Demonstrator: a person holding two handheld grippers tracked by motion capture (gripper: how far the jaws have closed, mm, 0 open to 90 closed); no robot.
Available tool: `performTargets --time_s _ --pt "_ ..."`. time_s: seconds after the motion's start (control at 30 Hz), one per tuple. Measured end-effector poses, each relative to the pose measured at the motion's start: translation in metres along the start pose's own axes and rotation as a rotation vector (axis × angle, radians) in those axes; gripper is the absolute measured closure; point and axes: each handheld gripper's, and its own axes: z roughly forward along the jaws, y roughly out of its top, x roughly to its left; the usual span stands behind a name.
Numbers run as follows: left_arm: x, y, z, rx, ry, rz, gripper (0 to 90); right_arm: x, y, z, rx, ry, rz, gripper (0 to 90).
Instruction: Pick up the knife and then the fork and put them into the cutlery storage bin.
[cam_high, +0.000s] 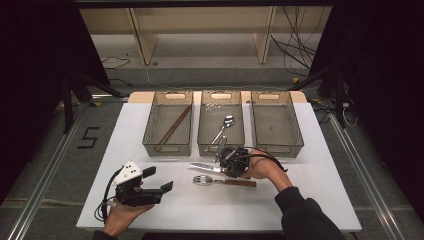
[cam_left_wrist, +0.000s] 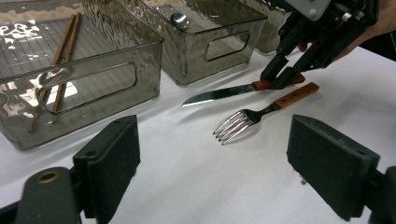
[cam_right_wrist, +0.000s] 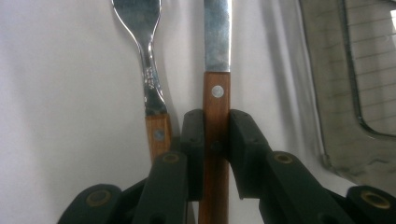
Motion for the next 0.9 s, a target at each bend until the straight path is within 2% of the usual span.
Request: performTargets --time_s 0.17,0.33,0.5,0.67,0.77,0.83,0.9 --pt "0.0 0.0 0.0 -0.004 0.004 0.004 16.8 -0.001 -0.004 -0.009 -0.038 -0.001 0.021 77.2" --pt "0.001 0.0 -0.001 -0.014 0.006 -0.004 16.8 -0.002 -0.008 -0.018 -0.113 0.002 0.072 77.1" --pt "0.002 0.0 -0.002 -0.021 0.006 -0.006 16.8 -0.004 -0.015 -0.026 -0.165 0.002 0.084 77.1" --pt "0.003 0.0 -0.004 -0.037 0.007 -0.01 16.8 -0.004 -0.021 -0.038 -0.239 -0.007 0.146 77.1" --pt "0.003 0.0 -0.004 -0.04 0.008 -0.008 16.8 -0.007 -0.025 -0.045 -0.294 -0.006 0.162 77.2" --pt "0.003 0.0 -0.004 -0.041 0.009 -0.006 16.8 -0.008 -0.027 -0.048 -0.321 -0.011 0.17 77.1" --pt "0.003 0.0 -0.004 -0.041 0.01 -0.005 16.8 -0.008 -0.029 -0.053 -0.336 -0.009 0.201 77.2"
